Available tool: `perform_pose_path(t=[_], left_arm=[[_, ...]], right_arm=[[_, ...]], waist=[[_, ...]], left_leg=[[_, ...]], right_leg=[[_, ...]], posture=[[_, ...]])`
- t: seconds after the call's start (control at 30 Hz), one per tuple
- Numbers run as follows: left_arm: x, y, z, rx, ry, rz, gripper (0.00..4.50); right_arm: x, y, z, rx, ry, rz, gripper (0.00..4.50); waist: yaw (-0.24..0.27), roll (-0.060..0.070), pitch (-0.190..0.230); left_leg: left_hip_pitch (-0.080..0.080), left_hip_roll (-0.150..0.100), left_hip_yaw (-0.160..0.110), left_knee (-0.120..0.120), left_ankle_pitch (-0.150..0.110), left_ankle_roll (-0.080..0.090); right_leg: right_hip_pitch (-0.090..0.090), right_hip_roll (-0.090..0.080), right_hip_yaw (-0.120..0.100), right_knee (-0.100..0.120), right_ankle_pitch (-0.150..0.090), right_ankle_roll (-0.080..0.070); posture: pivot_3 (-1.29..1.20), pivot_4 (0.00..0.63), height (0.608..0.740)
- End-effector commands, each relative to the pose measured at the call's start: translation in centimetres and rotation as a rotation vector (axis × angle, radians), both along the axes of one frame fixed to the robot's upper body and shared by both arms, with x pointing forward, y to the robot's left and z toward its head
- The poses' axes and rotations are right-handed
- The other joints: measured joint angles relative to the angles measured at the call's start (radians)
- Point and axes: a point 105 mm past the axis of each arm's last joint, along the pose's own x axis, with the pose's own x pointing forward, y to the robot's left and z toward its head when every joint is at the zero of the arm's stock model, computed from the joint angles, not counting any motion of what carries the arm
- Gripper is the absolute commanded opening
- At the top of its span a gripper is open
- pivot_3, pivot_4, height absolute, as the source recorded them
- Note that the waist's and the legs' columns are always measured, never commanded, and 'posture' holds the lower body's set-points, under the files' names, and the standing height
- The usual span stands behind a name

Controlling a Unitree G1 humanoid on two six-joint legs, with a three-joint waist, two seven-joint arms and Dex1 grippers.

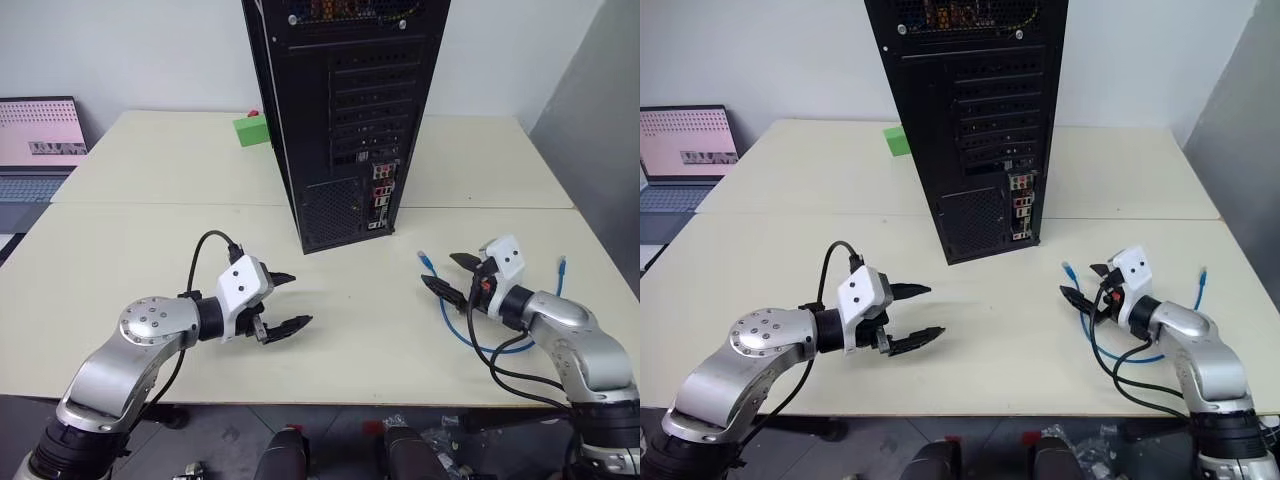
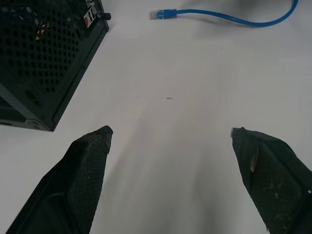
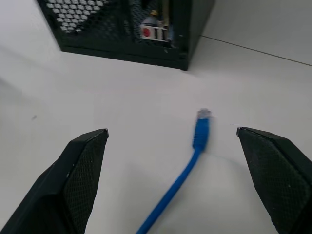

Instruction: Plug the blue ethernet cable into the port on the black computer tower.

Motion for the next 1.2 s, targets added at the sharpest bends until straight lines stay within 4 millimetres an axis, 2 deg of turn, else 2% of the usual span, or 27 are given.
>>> perform_pose_path(t=[0.03,0.23,0.4,0.5,0.57,0.73,0.77,1.03,1.2], left_arm=[[0.2,-0.6,0.5,-0.006,-0.042,-0.016,4.18],[0.3,-1.0,0.3,-0.010,-0.044,-0.029,4.18],[0.5,-1.2,0.4,-0.015,-0.052,-0.038,4.18],[0.5,-1.2,0.3,-0.015,-0.051,-0.039,4.18],[0.5,-1.2,0.3,-0.016,-0.050,-0.041,4.18],[0.6,-1.4,0.2,-0.023,-0.041,-0.044,4.18],[0.5,-1.5,0.3,-0.033,-0.036,-0.053,4.18],[0.6,-1.6,0.5,-0.082,-0.026,-0.053,4.18],[1.3,-1.7,0.6,-0.107,-0.038,-0.031,4.18]], right_arm=[[1.1,0.2,0.5,-0.014,-0.044,-0.028,4.48],[2.2,1.1,-0.4,-0.015,-0.039,-0.039,4.48],[3.0,0.3,-1.4,-0.039,-0.030,-0.112,4.48],[2.9,0.0,-1.7,-0.054,-0.027,-0.124,3.98],[2.9,0.0,-1.8,-0.052,-0.025,-0.130,3.39],[2.9,0.4,-2.1,-0.069,-0.028,-0.117,2.26],[2.9,0.4,-2.1,-0.078,-0.031,-0.111,1.91],[2.8,1.4,-1.7,-0.115,-0.060,-0.029,0.13],[1.1,4.1,-0.1,-0.113,-0.082,0.196,0.03]], waist=[[0.001,0.000,0.000],[0.001,0.000,0.000],[0.002,0.000,0.000],[0.001,0.000,0.000],[0.001,0.000,0.000],[0.001,0.000,0.000],[0.001,0.000,0.000],[0.001,0.000,0.000],[0.001,0.000,0.000]], left_leg=[[0.000,0.000,0.000,0.000,0.000,0.000],[0.000,0.000,0.000,0.000,0.000,0.000],[0.000,0.000,0.000,0.000,0.000,0.000],[0.000,0.000,0.000,0.000,0.000,0.000],[0.000,0.000,0.000,0.000,0.000,0.000],[0.000,0.000,0.000,0.000,0.000,0.000],[0.000,0.000,0.000,0.000,0.000,0.000],[0.000,0.000,0.000,0.000,0.000,0.000],[0.000,0.000,0.000,0.000,0.000,0.000]], right_leg=[[0.000,0.000,0.000,0.000,0.000,0.000],[0.000,0.000,0.000,0.000,0.000,0.000],[0.000,0.000,0.000,0.000,0.000,0.000],[0.000,0.000,0.000,0.000,0.000,0.000],[0.000,0.000,0.000,0.000,0.000,0.000],[0.000,0.000,0.000,0.000,0.000,0.000],[0.000,0.000,0.000,0.000,0.000,0.000],[0.000,0.000,0.000,0.000,0.000,0.000],[0.000,0.000,0.000,0.000,0.000,0.000]], posture=[[0.00,0.150,0.740],[0.00,0.150,0.740],[0.00,0.150,0.740],[0.00,0.150,0.740],[0.00,0.150,0.740],[0.00,0.150,0.740],[0.00,0.150,0.740],[0.00,0.150,0.740],[0.00,0.150,0.740]])
